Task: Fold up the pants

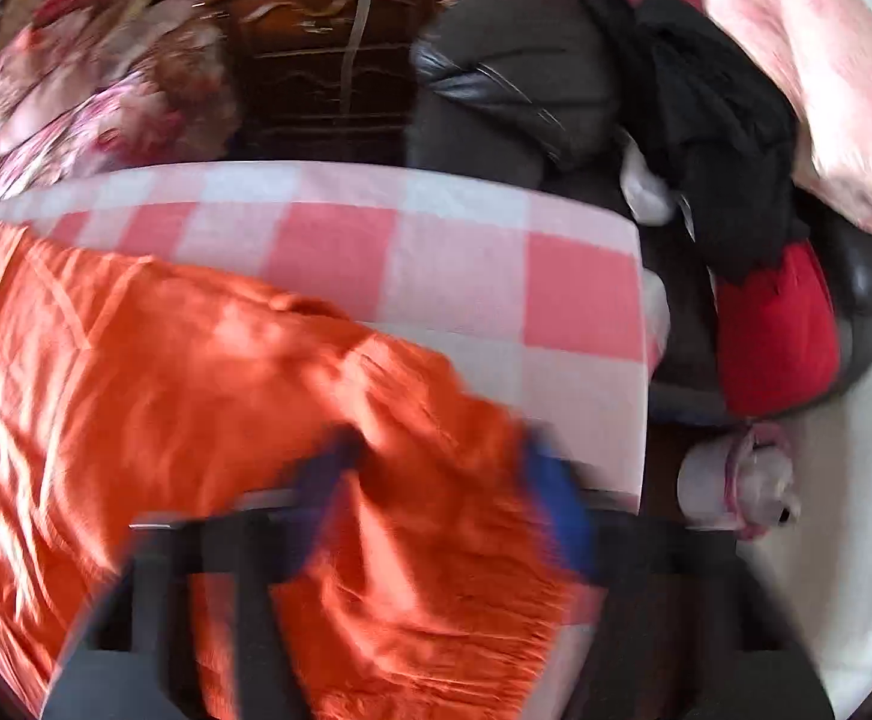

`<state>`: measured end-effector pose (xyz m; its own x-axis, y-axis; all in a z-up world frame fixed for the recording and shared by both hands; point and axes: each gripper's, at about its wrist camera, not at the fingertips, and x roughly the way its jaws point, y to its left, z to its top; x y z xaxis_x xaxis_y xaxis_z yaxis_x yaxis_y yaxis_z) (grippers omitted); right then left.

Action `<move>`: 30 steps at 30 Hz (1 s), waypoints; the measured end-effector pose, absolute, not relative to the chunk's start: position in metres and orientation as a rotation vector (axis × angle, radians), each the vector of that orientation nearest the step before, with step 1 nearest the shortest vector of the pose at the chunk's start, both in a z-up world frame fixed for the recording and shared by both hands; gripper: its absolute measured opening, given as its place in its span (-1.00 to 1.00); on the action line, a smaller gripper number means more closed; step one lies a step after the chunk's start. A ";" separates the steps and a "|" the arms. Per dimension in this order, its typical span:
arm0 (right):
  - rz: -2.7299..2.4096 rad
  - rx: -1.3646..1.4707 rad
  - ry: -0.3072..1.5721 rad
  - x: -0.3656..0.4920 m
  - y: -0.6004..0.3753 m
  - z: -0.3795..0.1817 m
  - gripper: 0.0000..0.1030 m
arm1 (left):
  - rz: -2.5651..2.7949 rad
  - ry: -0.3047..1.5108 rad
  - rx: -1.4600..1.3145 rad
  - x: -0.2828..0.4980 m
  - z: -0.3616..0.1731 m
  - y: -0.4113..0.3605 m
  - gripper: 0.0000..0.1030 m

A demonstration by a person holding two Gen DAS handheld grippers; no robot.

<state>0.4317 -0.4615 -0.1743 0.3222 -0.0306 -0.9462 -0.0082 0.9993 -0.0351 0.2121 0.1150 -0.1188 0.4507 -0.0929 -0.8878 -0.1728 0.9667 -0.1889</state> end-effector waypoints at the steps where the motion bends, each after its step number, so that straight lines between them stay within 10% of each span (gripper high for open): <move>1: -0.007 -0.044 1.216 0.427 -0.458 -0.164 -0.59 | 0.043 1.089 -0.294 0.226 -0.114 0.121 0.93; 22: 0.621 -0.172 0.752 0.171 -0.341 -0.011 -0.59 | -0.002 1.278 -0.843 0.571 -0.168 0.174 0.07; 23: 0.621 -0.172 0.748 0.166 -0.340 -0.010 -0.59 | 0.004 1.291 -0.846 0.573 -0.173 0.173 -0.03; 25: 0.612 -0.146 0.746 0.165 -0.347 -0.008 -0.59 | 0.040 1.337 -0.819 0.575 -0.183 0.171 -0.83; 30: 0.556 -0.110 0.731 0.171 -0.363 -0.007 -0.59 | 0.030 1.278 -0.848 0.557 -0.173 0.187 -0.94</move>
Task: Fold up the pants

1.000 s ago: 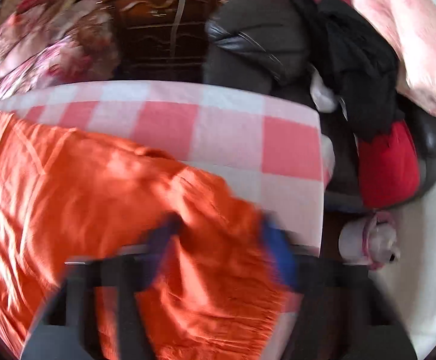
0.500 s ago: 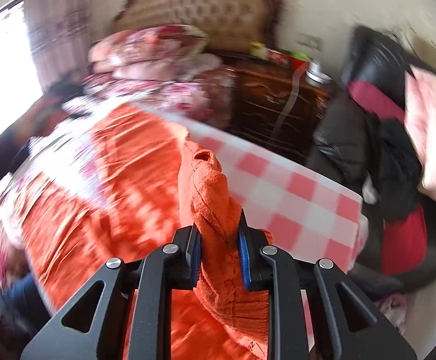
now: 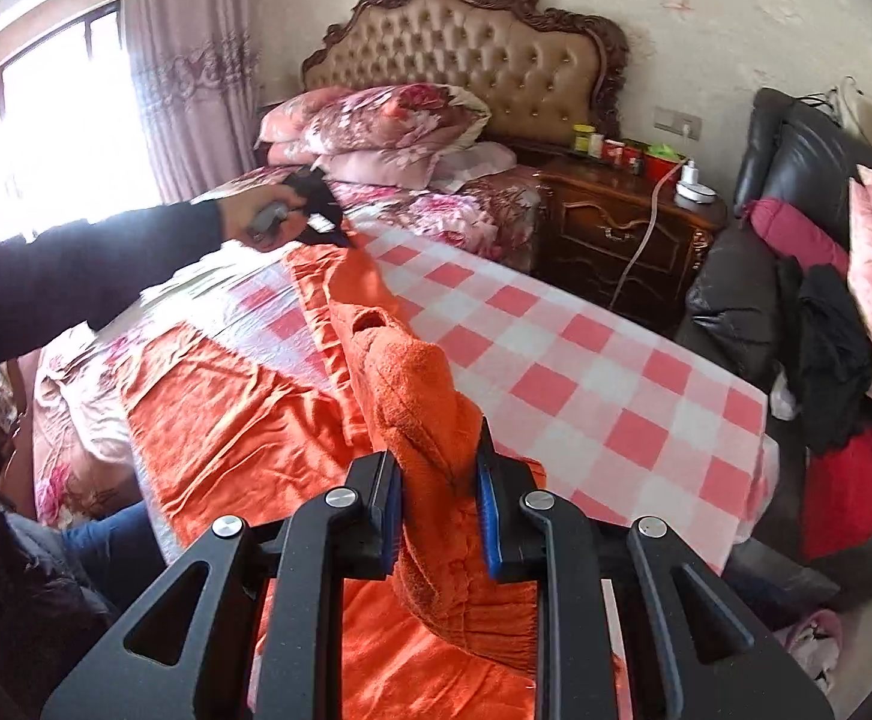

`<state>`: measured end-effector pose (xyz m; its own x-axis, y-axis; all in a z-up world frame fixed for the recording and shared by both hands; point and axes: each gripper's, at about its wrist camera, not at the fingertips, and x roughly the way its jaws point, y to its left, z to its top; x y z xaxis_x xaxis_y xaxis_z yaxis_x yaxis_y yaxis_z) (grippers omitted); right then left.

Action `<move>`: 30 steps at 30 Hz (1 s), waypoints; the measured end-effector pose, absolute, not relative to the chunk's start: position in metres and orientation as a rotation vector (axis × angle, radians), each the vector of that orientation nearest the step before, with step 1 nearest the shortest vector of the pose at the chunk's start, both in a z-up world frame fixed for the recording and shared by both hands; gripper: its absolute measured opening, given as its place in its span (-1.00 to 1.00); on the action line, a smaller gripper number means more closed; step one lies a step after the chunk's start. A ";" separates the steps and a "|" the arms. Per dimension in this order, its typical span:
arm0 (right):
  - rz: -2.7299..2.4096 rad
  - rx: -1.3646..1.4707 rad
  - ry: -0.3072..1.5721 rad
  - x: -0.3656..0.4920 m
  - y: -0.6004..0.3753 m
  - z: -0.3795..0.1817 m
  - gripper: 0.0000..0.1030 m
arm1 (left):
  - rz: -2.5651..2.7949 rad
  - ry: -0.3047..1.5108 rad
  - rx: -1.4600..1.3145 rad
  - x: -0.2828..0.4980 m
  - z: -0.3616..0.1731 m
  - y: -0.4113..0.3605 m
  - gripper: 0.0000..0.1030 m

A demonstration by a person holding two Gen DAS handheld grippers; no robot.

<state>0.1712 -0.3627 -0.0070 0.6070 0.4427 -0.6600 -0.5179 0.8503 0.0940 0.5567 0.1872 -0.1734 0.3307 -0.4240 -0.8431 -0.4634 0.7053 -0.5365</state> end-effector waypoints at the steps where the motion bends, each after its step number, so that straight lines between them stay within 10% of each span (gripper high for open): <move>1: 0.538 -0.100 0.729 0.174 -0.368 -0.007 -0.59 | 0.022 1.254 -0.863 0.548 -0.163 0.194 -0.94; 10: 0.456 -0.091 0.724 0.150 -0.390 -0.020 -0.59 | -0.027 0.994 -0.906 0.345 -0.060 0.246 -0.94; 16: 0.412 0.074 0.873 0.096 -0.414 -0.082 -0.54 | 0.056 0.976 -0.923 0.172 -0.096 0.263 -0.94; 23: 0.192 0.498 1.022 0.038 -0.458 -0.156 0.65 | 0.066 1.035 -0.980 0.116 -0.169 0.268 -0.94; 30: 0.116 0.984 0.961 -0.006 -0.477 -0.167 0.69 | 0.019 0.985 -1.011 0.107 -0.174 0.267 -0.94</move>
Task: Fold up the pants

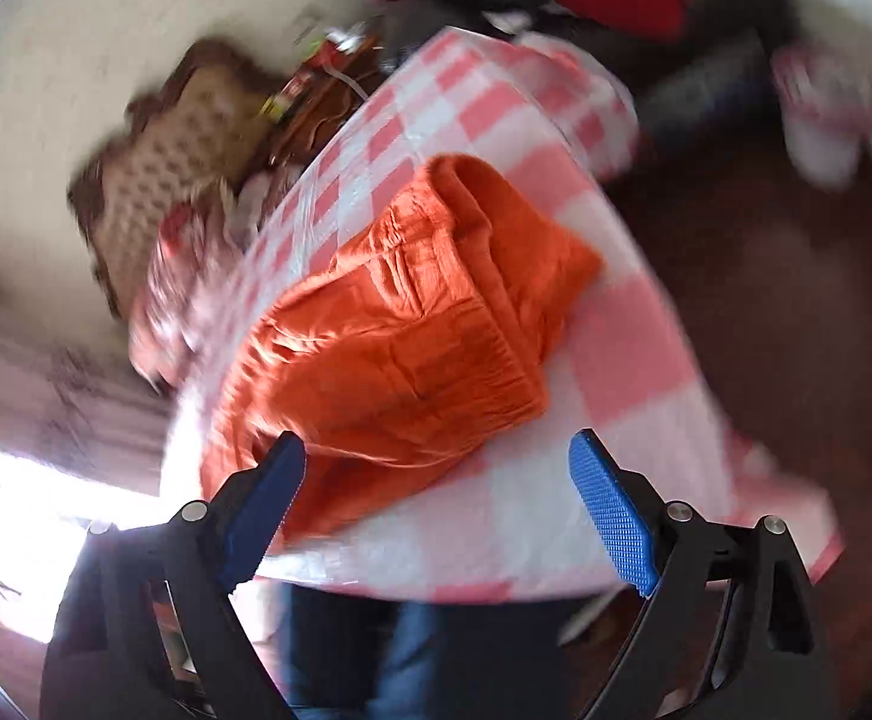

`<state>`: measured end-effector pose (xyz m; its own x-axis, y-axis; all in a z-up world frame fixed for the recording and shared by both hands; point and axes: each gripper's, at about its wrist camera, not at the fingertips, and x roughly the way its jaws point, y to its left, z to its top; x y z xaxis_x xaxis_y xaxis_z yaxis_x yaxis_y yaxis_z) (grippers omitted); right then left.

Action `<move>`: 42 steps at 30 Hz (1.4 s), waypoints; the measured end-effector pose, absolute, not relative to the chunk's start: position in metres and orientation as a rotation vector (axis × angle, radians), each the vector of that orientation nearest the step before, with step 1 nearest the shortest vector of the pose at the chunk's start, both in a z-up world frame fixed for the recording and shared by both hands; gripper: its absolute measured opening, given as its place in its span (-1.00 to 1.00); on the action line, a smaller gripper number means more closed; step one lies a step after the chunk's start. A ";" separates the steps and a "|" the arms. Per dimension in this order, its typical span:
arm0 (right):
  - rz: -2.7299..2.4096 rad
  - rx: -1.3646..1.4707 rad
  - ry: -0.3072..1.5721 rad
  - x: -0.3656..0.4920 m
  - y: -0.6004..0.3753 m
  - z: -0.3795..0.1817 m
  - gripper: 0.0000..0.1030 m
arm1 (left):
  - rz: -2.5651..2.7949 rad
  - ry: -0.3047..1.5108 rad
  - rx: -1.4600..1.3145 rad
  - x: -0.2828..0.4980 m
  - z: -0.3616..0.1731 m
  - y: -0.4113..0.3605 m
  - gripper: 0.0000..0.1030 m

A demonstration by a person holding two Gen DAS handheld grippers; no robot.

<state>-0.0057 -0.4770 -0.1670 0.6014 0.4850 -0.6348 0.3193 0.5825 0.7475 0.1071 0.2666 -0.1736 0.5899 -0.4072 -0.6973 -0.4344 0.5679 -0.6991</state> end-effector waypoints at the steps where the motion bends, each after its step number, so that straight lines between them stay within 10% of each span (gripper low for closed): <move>1: 0.107 1.030 0.948 -0.009 -0.476 -0.168 0.69 | 0.015 0.983 -1.015 0.105 -0.176 0.268 -0.94; 10: -0.090 1.066 1.058 0.002 -0.457 -0.194 0.70 | -0.024 0.974 -1.062 0.096 -0.193 0.274 -0.94; 14: -0.139 1.000 1.061 0.006 -0.449 -0.193 -0.60 | -0.049 0.970 -1.080 0.096 -0.198 0.278 -0.94; 25: -0.049 0.920 0.986 0.156 -0.466 -0.061 -0.64 | -0.071 0.978 -1.045 0.206 -0.096 0.285 -0.94; 30: 0.101 0.824 0.647 0.178 -0.475 0.003 -0.65 | -0.080 0.857 -0.962 0.227 -0.027 0.272 -0.94; 42: -0.105 0.699 1.038 0.120 -0.498 -0.159 -0.67 | -0.026 1.046 -0.867 0.101 -0.143 0.238 -0.94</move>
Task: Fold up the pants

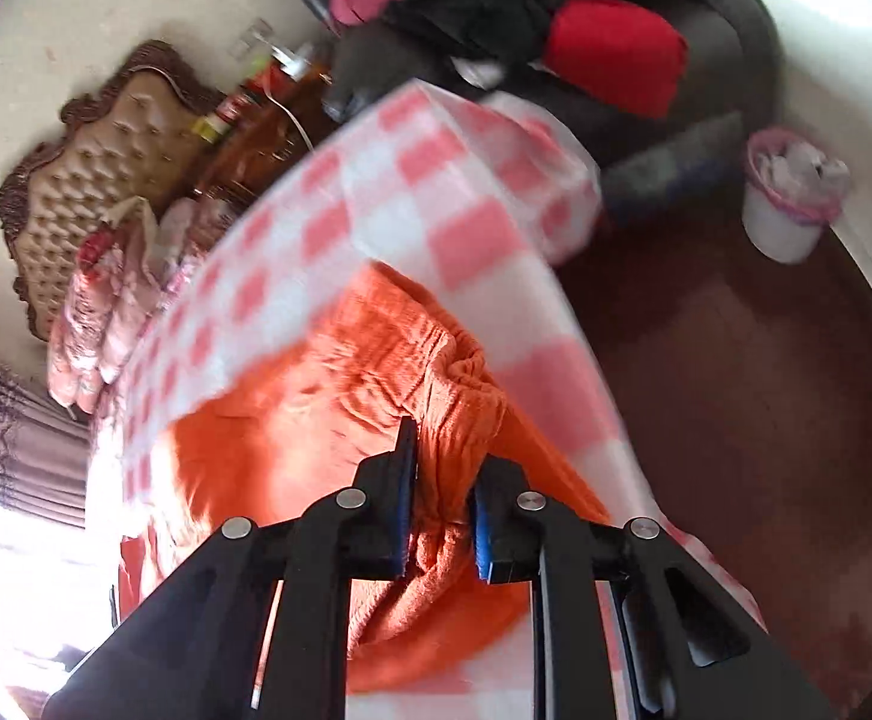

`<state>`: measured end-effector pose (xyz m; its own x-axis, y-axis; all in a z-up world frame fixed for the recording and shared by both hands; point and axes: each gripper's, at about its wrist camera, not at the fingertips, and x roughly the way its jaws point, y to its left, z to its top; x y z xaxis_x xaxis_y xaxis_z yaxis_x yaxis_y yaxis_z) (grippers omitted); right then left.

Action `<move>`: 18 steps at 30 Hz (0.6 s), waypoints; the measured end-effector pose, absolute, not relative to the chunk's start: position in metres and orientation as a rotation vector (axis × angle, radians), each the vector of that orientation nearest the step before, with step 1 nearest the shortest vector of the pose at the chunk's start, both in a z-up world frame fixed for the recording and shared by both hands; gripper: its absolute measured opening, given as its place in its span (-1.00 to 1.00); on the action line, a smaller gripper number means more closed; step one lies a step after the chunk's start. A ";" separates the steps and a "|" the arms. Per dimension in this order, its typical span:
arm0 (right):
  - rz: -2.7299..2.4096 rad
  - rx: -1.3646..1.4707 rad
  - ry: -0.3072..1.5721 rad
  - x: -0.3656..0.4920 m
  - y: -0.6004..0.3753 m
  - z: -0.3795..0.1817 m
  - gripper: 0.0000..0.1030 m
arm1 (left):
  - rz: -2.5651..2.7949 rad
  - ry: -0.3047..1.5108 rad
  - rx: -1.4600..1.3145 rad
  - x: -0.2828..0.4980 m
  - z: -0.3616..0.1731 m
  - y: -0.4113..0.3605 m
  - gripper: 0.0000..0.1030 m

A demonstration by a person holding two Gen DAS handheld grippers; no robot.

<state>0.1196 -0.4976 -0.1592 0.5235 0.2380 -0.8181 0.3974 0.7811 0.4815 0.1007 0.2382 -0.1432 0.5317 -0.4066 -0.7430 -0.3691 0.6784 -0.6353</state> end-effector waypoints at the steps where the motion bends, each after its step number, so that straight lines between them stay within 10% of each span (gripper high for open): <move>1: -0.116 0.695 1.052 0.117 -0.498 -0.163 -0.67 | -0.006 1.060 -0.855 0.099 -0.149 0.239 -0.94; 11: -0.246 0.467 1.066 0.098 -0.472 -0.171 -0.68 | -0.047 1.024 -0.951 0.076 -0.167 0.245 -0.92; 15: -0.317 0.290 1.066 0.098 -0.452 -0.168 -0.67 | -0.061 0.909 -1.052 0.059 -0.173 0.270 -0.22; 18: -0.386 0.213 1.061 0.091 -0.444 -0.169 -0.68 | -0.069 0.855 -1.132 0.053 -0.181 0.291 -0.22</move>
